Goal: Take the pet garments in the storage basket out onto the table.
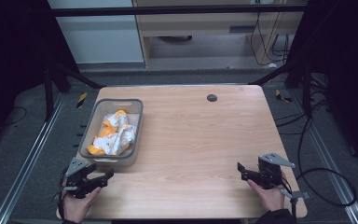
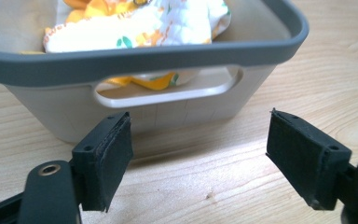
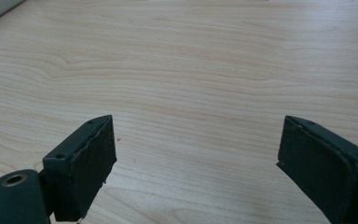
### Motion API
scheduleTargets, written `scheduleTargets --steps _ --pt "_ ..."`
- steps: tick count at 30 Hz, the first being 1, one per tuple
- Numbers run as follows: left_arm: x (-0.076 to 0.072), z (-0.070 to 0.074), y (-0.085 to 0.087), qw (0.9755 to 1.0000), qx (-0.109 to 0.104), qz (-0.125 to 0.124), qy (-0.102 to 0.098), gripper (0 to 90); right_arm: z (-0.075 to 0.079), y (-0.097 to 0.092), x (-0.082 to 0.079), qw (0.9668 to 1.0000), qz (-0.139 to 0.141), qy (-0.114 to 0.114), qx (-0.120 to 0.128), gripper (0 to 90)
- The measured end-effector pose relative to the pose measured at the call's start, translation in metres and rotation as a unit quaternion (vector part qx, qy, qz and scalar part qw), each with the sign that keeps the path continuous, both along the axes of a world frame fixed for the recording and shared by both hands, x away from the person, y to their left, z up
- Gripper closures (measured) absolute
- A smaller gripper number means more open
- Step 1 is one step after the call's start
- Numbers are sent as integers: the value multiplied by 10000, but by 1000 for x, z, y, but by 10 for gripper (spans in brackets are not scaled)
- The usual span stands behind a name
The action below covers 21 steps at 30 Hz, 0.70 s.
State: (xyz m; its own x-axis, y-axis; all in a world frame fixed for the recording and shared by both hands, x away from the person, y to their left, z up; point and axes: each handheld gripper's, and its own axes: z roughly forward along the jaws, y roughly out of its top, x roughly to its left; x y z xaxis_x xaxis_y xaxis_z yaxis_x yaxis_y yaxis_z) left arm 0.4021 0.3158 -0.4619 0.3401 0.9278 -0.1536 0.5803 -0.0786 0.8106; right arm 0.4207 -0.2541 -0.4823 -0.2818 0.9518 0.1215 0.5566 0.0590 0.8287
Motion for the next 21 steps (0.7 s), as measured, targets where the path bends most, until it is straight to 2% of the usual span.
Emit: scheduleTargets --steps 4,6,11,21 --pt "-2 3 2 10000 -71 54 -17 224 -1 -4 -3 9999 -24 -69 -95 112" --pt "-2 6 2 9999 -75 80 -63 225 -2 -4 -4 10000 16 7 -51 111" --pt "-5 13 3 9995 -159 176 -219 225 -3 -3 -4 9999 84 -32 -118 111" --pt "-9 28 3 9987 -230 176 -412 226 -2 -1 -6 9998 119 -100 -148 114"
